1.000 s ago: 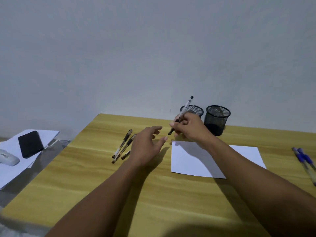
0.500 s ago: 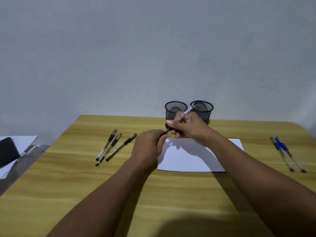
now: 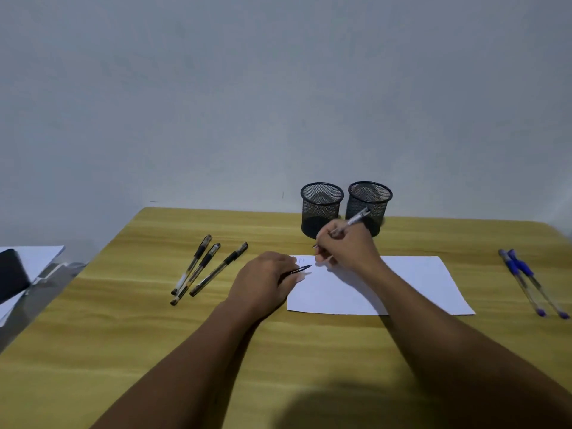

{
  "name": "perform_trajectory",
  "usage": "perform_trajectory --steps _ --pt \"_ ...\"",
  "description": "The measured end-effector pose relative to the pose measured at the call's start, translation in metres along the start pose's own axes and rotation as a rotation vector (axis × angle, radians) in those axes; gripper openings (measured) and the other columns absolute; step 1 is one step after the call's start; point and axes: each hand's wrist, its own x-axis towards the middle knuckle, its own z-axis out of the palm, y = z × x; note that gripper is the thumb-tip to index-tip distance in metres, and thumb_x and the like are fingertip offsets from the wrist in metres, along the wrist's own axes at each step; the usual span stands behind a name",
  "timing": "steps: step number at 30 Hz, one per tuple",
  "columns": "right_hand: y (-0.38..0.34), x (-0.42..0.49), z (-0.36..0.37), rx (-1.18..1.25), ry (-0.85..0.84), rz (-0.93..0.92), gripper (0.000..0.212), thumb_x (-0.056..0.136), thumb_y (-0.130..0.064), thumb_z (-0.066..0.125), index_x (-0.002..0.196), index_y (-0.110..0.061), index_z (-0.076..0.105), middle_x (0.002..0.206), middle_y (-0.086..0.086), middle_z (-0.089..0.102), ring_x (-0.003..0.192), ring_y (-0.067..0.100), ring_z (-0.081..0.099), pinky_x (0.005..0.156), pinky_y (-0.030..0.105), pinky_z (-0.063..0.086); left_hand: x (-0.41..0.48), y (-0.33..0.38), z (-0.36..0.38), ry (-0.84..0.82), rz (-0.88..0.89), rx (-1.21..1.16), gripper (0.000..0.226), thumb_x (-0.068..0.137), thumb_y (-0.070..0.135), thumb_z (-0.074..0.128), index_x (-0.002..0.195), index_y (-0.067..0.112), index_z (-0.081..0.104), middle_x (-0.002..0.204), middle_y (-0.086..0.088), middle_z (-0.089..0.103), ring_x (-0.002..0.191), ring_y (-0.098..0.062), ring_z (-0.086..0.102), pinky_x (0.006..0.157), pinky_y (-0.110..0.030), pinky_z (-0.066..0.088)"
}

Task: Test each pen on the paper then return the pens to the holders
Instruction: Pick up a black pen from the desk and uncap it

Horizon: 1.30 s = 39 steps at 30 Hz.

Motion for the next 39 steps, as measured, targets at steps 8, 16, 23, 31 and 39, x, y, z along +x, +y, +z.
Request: perform_trajectory --steps 8,16,23,31,39 --pt "0.031 -0.002 0.008 0.028 0.056 -0.033 0.005 0.082 0.006 0.069 0.077 0.004 0.069 0.071 0.032 0.065 0.060 0.029 0.063 0.061 0.039 0.057 0.001 -0.001 0.003 -0.012 -0.023 0.016 0.041 0.093 0.053 0.053 0.117 0.028 0.075 0.124 0.009 0.071 0.117 -0.010 0.060 0.088 -0.037 0.055" --pt "0.039 0.002 0.009 0.123 -0.014 -0.033 0.015 0.078 0.010 0.067 0.067 -0.002 0.068 0.065 0.029 0.057 0.059 0.030 0.056 0.060 0.040 0.050 0.001 -0.001 0.004 -0.015 -0.031 0.025 0.039 0.094 0.051 0.055 0.121 0.028 0.073 0.126 0.009 0.070 0.119 -0.009 0.059 0.088 -0.036 0.055" --pt "0.038 0.002 0.012 0.145 0.022 -0.053 0.020 0.082 0.013 0.067 0.069 -0.002 0.068 0.070 0.037 0.058 0.059 0.032 0.057 0.062 0.043 0.050 0.002 -0.003 0.005 -0.022 -0.044 0.021 0.045 0.092 0.055 0.051 0.121 0.029 0.073 0.125 0.009 0.071 0.119 -0.009 0.060 0.089 -0.038 0.055" --pt "0.044 0.006 0.012 0.164 0.033 -0.040 0.017 0.075 0.005 0.070 0.065 -0.009 0.070 0.064 0.026 0.061 0.057 0.032 0.059 0.061 0.043 0.050 0.002 -0.003 0.005 -0.024 -0.051 0.016 0.040 0.093 0.051 0.056 0.122 0.028 0.072 0.127 0.008 0.070 0.121 -0.010 0.059 0.090 -0.039 0.055" --pt "0.041 0.003 0.010 0.164 0.009 -0.045 0.016 0.076 0.016 0.067 0.067 0.002 0.066 0.060 0.022 0.057 0.055 0.030 0.054 0.060 0.040 0.048 0.002 0.000 0.002 -0.029 -0.052 0.019 0.041 0.093 0.051 0.056 0.121 0.026 0.073 0.124 0.006 0.072 0.118 -0.013 0.061 0.089 -0.040 0.055"
